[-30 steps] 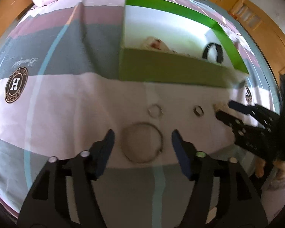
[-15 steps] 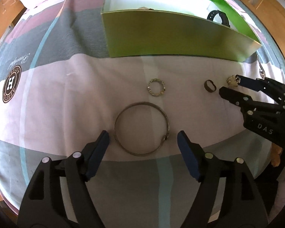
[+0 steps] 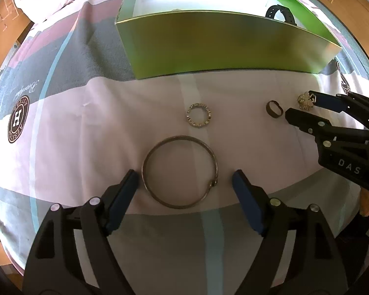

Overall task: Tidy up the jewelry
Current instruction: 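Move the left tool to the silver bangle while the right tool reaches the gold flower brooch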

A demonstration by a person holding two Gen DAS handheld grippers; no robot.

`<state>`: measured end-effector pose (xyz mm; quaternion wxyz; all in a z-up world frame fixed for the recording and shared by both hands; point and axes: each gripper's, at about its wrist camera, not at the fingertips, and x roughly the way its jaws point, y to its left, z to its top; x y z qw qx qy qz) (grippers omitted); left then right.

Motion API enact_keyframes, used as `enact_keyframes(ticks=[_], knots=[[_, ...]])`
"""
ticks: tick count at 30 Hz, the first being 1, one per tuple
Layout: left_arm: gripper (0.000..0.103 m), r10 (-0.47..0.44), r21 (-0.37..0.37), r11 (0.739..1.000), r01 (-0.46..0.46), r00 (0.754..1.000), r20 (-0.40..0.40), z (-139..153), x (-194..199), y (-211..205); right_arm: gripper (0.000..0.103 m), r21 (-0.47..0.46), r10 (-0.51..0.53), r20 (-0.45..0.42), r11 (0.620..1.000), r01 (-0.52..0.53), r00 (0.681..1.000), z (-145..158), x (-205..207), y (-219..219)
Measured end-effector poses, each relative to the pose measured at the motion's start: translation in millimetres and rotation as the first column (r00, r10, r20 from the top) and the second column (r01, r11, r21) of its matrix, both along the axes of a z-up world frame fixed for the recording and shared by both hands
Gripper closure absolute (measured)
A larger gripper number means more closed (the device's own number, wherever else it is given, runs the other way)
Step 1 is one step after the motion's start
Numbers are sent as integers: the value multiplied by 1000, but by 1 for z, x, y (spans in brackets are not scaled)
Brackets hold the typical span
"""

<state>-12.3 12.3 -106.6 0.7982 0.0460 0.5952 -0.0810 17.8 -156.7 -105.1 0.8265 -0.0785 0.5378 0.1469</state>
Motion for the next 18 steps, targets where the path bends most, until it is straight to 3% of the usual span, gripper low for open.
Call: enact_keyframes(ticks=[18], knots=[[16, -7, 10, 1000, 7, 1000, 3, -2, 4, -8, 46, -5, 5, 4, 1000, -5, 1000, -1, 0, 2]])
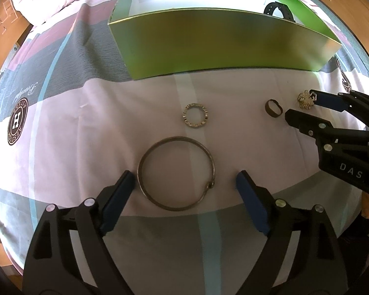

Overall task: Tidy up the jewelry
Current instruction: 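Move the left tool to the silver bangle while the right tool reaches the gold flower brooch, then close the left tool on the silver bangle, then close the right tool on the gold flower brooch while the left holds the bangle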

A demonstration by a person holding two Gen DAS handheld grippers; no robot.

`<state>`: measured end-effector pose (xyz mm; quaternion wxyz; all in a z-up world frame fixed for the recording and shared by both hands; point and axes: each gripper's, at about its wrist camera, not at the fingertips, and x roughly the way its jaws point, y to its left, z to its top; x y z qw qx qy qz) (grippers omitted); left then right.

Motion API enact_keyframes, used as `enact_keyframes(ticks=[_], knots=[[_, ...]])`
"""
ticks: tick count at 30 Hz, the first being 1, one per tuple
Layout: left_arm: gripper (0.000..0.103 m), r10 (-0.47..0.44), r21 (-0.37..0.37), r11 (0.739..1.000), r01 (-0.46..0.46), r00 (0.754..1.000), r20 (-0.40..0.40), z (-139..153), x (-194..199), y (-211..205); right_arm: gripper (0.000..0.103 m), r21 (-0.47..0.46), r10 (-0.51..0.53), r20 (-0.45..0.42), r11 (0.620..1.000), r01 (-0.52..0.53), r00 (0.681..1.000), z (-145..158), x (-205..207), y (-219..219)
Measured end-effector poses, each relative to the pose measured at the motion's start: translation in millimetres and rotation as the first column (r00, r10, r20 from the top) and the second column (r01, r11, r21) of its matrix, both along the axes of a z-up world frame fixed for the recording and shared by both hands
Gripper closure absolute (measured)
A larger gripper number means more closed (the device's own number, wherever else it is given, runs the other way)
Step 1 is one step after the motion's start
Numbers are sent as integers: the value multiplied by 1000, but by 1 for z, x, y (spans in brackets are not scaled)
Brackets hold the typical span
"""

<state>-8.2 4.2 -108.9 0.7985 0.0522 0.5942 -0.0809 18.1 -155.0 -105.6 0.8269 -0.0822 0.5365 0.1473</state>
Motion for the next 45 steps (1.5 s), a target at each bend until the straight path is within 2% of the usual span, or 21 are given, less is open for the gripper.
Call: enact_keyframes(ticks=[9, 12, 14, 15, 17, 18, 20, 30, 35, 45], knots=[[18, -12, 8, 1000, 12, 1000, 12, -2, -2, -5, 46, -2, 1, 9, 1000, -1, 1000, -1, -2, -2], [26, -25, 9, 1000, 25, 999, 24, -2, 0, -7, 46, -5, 4, 15, 1000, -4, 1000, -1, -2, -1], [40, -28, 4, 1000, 28, 999, 33, 0, 1, -8, 47, 4, -1, 17, 1000, 1, 1000, -1, -2, -1], [41, -27, -1, 1000, 27, 999, 39, 1, 2, -8, 50, 14, -3, 19, 1000, 3, 1000, -1, -1, -1], [41, -20, -11, 1000, 20, 999, 39, 2, 4, -7, 69, 36, 0, 21, 999, 0, 1000, 1, -1, -1], [41, -17, -14, 1000, 17, 999, 43, 2, 5, -7, 74, 41, 1, 24, 999, -2, 1000, 3, -1, -1], [42, -15, -17, 1000, 16, 998, 56, 4, 7, -7, 78, 46, 2, 26, 999, -3, 1000, 3, -2, -1], [41, -17, -19, 1000, 19, 993, 119, 17, 1, -11, 80, 107, -48, 109, 994, 36, 993, 21, -3, -11], [41, -36, 1, 999, 36, 985, 166, 23, 0, -15, 80, 106, -53, 109, 993, 41, 993, 21, -2, -11], [41, -43, 7, 999, 43, 987, 152, 20, 0, -20, 80, 95, -47, 98, 995, 38, 994, 18, -2, -10]])
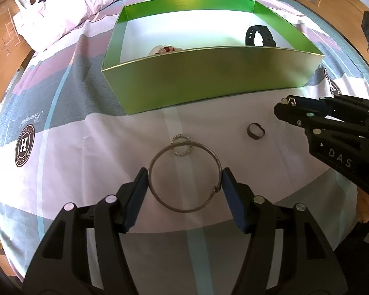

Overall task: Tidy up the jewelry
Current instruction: 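Close the right tool on the gold flower brooch while the left holds the bangle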

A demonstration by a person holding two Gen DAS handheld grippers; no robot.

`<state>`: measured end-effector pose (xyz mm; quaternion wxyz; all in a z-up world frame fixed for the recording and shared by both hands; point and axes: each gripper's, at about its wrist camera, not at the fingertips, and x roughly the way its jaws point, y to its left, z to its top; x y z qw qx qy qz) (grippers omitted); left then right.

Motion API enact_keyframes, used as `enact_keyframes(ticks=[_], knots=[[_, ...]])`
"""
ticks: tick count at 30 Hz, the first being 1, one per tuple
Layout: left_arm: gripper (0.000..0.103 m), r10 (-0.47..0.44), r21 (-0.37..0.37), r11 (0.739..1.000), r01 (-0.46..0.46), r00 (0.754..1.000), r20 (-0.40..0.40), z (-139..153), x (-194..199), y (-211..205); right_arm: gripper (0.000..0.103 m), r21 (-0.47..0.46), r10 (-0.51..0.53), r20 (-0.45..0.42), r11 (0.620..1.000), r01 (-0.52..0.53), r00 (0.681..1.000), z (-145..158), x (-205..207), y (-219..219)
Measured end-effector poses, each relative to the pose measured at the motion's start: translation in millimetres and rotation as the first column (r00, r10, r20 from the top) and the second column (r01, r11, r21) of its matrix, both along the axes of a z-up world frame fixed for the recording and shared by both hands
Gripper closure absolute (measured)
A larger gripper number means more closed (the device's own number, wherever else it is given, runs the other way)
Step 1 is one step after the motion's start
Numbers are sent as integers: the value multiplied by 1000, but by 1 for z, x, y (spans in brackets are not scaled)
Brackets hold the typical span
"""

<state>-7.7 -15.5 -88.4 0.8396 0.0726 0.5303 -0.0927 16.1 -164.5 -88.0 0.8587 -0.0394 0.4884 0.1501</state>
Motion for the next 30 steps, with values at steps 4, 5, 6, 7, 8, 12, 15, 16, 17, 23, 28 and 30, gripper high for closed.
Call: enact_keyframes(ticks=[4, 5, 6, 7, 8, 12, 15, 16, 17, 23, 28, 30], knots=[[41, 6, -1, 1000, -6, 1000, -2, -1, -2, -1, 80, -1, -14, 1, 1000, 14, 1000, -1, 2, 0], [41, 9, -2, 1000, -9, 1000, -1, -1, -1, 0, 80, -1, -19, 0, 1000, 19, 1000, -1, 2, 0], [41, 11, -4, 1000, -11, 1000, -1, -1, -1, 0, 80, -1, -28, -1, 1000, 28, 1000, -1, 2, -1], [41, 12, -5, 1000, -12, 1000, -2, -1, -1, 0, 80, -1, -33, -4, 999, 33, 999, -2, 3, -2], [41, 12, -6, 1000, -12, 1000, -2, -1, -1, 0, 80, -1, -36, -6, 999, 36, 999, -2, 2, 0], [41, 9, -2, 1000, -9, 1000, -4, -2, -1, 0, 80, -7, -39, -13, 999, 39, 999, -4, 2, 3], [41, 5, 0, 1000, -5, 1000, -8, -3, 0, -1, 80, -7, -41, -13, 999, 41, 999, -4, 2, 4], [41, 5, 1, 1000, -5, 1000, -9, -3, 0, -1, 80, -7, -43, -14, 999, 43, 999, -4, 3, 5], [41, 4, 0, 1000, -4, 1000, -10, -3, 0, -1, 80, -7, -45, -15, 999, 45, 999, -4, 3, 4], [41, 4, 2, 1000, -4, 1000, -12, -4, 0, -2, 80, -3, -54, -26, 999, 54, 998, -6, 4, 5], [41, 2, 1, 1000, -2, 1000, -15, -5, -1, -3, 77, -15, -37, -29, 999, 37, 999, -9, 5, 9], [41, 2, 3, 1000, -2, 1000, -17, -5, 0, -4, 65, -23, -41, -25, 999, 40, 999, -11, 5, 10]])
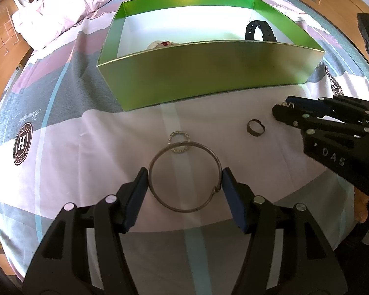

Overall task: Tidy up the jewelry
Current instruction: 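Close the right tool on the gold flower brooch while the left holds the bangle, then carry the bangle and brooch up and over the green box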

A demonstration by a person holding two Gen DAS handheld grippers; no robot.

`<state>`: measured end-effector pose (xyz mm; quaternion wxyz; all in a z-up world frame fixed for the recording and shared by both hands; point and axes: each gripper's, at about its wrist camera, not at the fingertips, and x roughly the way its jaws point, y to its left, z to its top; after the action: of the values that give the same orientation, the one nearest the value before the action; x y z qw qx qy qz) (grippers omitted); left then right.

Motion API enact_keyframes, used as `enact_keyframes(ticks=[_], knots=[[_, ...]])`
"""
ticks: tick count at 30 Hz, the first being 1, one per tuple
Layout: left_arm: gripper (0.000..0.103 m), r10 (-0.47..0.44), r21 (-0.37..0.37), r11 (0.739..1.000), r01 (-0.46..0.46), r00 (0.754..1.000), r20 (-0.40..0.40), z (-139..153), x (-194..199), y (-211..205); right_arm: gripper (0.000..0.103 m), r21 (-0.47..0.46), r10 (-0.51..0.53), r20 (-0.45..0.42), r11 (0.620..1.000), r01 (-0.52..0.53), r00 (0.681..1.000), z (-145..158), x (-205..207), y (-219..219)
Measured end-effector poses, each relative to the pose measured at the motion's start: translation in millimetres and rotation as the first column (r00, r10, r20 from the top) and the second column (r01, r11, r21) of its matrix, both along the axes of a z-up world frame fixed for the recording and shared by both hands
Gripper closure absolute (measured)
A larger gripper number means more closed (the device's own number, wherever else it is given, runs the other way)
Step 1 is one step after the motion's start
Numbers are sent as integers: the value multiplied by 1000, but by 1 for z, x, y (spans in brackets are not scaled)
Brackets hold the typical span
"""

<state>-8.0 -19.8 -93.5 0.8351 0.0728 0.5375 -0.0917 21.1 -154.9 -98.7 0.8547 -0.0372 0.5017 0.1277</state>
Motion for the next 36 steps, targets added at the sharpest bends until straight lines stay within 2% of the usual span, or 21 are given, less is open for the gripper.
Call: enact_keyframes(ticks=[2, 7, 8, 9, 11, 19, 25, 31, 36], knots=[[41, 1, 2, 1000, -1, 1000, -2, -1, 0, 0, 60, -2, -3, 6, 1000, 3, 1000, -1, 0, 0], [41, 3, 1, 1000, -3, 1000, -9, -3, 0, 0, 60, -14, 11, 10, 1000, -10, 1000, -5, 0, 1], [41, 3, 2, 1000, -3, 1000, -11, -3, 0, 0, 63, -16, 14, 13, 1000, -14, 1000, -5, -1, 2], [41, 3, 3, 1000, -3, 1000, -12, -4, 0, 0, 73, -14, 20, 18, 1000, -20, 1000, -3, -2, 2], [41, 1, 4, 1000, -1, 1000, -14, -4, 0, 0, 81, -10, 26, 23, 1000, -26, 999, -1, -3, 3], [41, 9, 1, 1000, -9, 1000, -12, -4, 0, 1, 82, 34, 13, 57, 999, -15, 998, 12, -5, -2], [41, 27, -27, 999, -26, 999, 33, 8, -1, 7, 82, 78, 6, 107, 997, -14, 994, 29, -12, -10], [41, 22, -31, 999, -20, 998, 55, 12, -2, 7, 82, 55, 15, 84, 998, -19, 996, 23, -12, -7], [41, 37, -18, 999, -37, 998, 40, 8, 1, 9, 82, 35, 3, 57, 999, -5, 998, 18, -7, -8]])
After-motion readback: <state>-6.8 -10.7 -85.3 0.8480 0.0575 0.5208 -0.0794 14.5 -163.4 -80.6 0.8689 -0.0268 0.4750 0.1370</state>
